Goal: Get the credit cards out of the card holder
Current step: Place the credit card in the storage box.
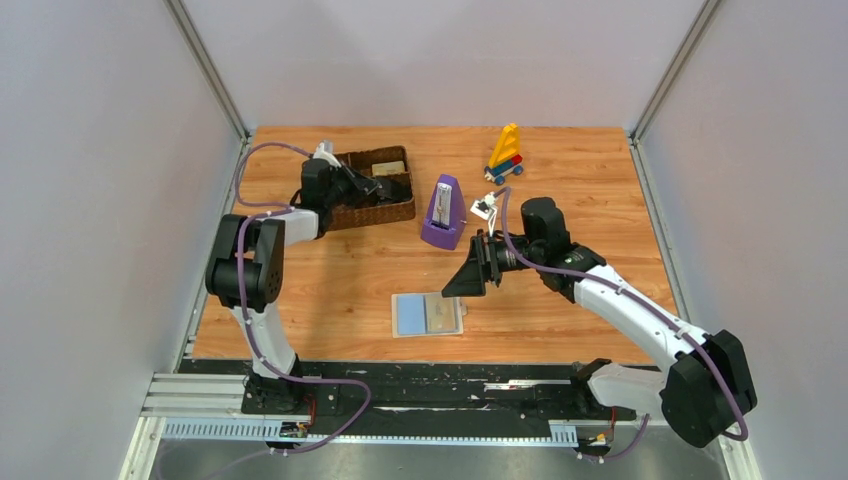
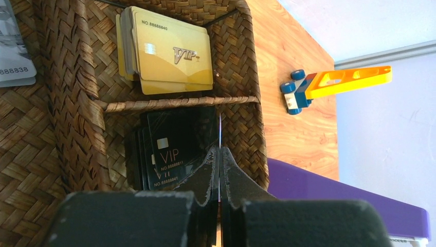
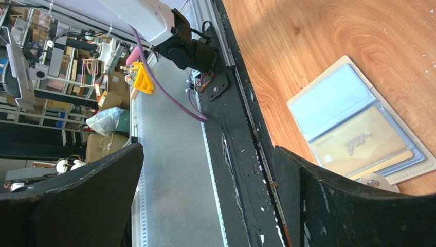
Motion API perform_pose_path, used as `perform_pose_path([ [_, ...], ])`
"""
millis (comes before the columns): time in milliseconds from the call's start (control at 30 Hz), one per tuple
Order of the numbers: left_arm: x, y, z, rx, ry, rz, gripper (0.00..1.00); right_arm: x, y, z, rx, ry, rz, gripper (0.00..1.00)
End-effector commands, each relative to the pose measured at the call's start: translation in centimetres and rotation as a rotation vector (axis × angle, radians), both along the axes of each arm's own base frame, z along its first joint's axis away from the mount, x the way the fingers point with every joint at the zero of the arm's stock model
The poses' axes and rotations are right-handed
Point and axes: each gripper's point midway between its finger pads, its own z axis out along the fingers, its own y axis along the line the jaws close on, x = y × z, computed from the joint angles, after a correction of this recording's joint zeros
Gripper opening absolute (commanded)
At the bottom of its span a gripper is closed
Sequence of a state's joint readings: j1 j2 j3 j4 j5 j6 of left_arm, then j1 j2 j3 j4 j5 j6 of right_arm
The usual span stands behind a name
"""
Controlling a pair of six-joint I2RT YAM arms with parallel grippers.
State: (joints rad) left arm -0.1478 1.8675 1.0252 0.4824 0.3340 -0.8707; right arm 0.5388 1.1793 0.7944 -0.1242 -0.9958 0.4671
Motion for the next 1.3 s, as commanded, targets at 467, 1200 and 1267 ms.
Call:
perform_pose_path([
  [467,2.2,-0.5,-0.3,-0.031,-0.061,-0.012,0.08,1.7,0.7,0.9,0.004,-0.057,-0.007,1.0],
  [1200,1.9,0.1,-0.6,0.081,-0.022,-0.041,0.38,2.2,0.7,1.2,-0.006,-0.064,-0.03,1.0],
  [1267,1.8,0.2,-0.8,0.088,-0.013,-0.041,0.4,2.3,0.8,1.2,-0.006,-0.065,-0.03,1.0],
])
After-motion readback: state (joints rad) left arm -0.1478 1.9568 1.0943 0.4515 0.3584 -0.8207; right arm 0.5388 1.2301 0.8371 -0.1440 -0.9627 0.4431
